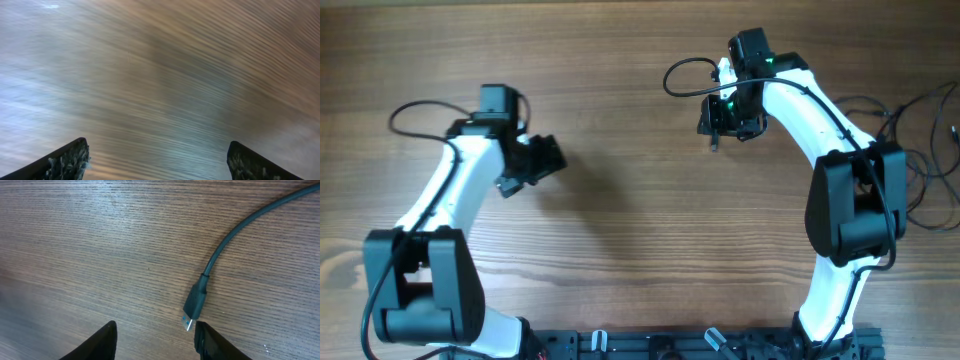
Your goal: Untangle cables
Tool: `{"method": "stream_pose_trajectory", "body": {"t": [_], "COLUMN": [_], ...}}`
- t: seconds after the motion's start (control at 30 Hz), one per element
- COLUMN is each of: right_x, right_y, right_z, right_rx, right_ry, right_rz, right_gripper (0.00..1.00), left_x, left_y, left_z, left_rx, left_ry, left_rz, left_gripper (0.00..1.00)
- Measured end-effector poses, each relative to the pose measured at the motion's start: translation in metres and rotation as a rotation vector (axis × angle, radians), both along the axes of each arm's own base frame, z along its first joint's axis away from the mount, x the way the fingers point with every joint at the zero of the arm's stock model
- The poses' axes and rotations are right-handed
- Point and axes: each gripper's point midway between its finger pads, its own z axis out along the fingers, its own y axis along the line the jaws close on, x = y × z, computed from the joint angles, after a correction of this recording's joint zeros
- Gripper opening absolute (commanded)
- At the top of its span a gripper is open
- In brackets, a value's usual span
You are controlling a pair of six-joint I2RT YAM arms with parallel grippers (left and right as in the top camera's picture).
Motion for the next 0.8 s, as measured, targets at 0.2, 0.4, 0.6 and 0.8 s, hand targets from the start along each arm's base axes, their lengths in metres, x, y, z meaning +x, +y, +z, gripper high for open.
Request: {"method": "stream_pose_trajectory", "body": {"t": [0.2,0.4,0.6,0.8], "right_x": [0.0,0.002,0.004,0.006], "right_y": [-0.004,-0.009,-0.009,-0.008], "right_z": [-0.015,-0.026,-0.03,-0.029], "right_rx": [-0.025,-0.054,-0.052,-0.047], "right_ry": [0.03,0.018,0.01,0.011], "right_rz": [-0.022,-0.034,-0.051,-0.079], "right_gripper": [0.52,0.52,0.51,0.51], "left_x": [-0.001,-0.002,-0.002,-0.002], "left_y": [-0.038,-0.042,-0.042,-0.042], "left_z": [0.001,0.001,0.001,0.001], "left_rx": [-0.008,-0.011,-0.011,-0.011], "left_ry": [-0.023,-0.023,-0.023,-0.023], "left_rz": [-0.128,-0.144,-0.144,-0.144], "left_gripper": [0.91,0.91,0.92,0.92]}}
